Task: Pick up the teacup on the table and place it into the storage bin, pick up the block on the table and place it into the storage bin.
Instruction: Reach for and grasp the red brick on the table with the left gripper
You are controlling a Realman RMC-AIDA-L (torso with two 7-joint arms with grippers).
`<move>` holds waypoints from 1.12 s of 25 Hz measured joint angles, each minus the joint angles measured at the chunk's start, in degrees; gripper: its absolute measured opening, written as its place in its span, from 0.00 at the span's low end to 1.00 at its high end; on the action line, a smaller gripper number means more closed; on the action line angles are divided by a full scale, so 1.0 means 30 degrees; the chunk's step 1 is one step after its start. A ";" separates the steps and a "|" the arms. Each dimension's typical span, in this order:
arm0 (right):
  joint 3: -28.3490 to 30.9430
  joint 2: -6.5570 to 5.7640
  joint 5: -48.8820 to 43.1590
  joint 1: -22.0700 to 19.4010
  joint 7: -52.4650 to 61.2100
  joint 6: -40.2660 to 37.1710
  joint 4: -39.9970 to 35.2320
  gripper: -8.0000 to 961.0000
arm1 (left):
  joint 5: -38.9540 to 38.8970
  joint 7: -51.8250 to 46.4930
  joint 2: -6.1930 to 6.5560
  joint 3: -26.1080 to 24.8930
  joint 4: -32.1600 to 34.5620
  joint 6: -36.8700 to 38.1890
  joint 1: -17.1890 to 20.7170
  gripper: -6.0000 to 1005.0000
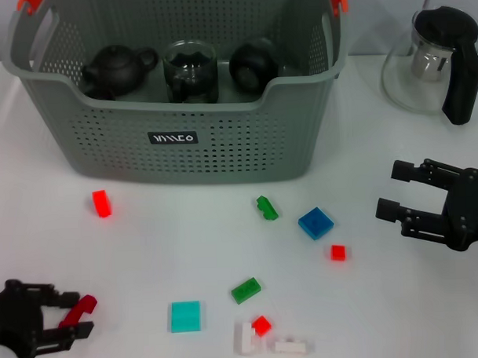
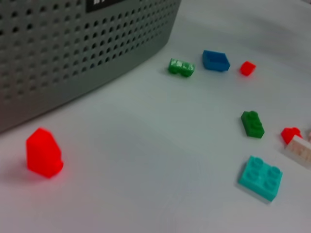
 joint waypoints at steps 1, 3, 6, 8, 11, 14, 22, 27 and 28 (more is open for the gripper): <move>-0.0005 0.0000 0.0000 0.0015 0.0001 0.0000 0.0000 0.84 | 0.0000 0.0020 -0.0052 0.0088 -0.0001 -0.0029 -0.0134 0.53; -0.0017 0.0010 0.0000 0.0050 0.0001 0.0000 0.0001 0.84 | 0.0003 0.0066 -0.0140 0.0160 -0.0005 -0.0078 -0.0339 0.53; -0.0024 0.0019 0.0001 0.0056 0.0002 0.0001 0.0001 0.84 | 0.0023 0.0094 -0.0193 0.0265 -0.0006 -0.0414 -0.0451 0.53; -0.0018 0.0029 0.0000 0.0048 0.0012 -0.0002 0.0000 0.84 | 0.0026 0.0102 -0.0201 0.0332 0.0057 -0.0551 -0.0368 0.53; 0.0058 0.0051 0.0001 0.0010 0.0029 -0.0068 0.0000 0.84 | 0.0027 0.0125 -0.0194 0.0337 0.0194 -0.0692 -0.0212 0.53; 0.0071 0.0059 0.0001 0.0013 0.0048 -0.0086 0.0000 0.84 | 0.0022 0.0137 -0.0204 0.0319 0.0230 -0.0956 -0.0097 0.53; 0.0030 0.0059 0.0002 0.0048 0.0148 -0.0074 0.0000 0.84 | -0.0125 0.0592 -0.0700 0.0335 0.0229 -0.1582 -0.0147 0.53; 0.0081 0.0052 0.0002 -0.0053 0.0149 -0.0114 0.0001 0.84 | -0.0067 0.0636 -0.0703 0.0345 0.0237 -0.1615 -0.0151 0.52; 0.0082 0.0045 0.0001 -0.0059 0.0148 -0.0116 0.0000 0.84 | -0.0058 0.0636 -0.0699 0.0350 0.0243 -0.1616 -0.0149 0.52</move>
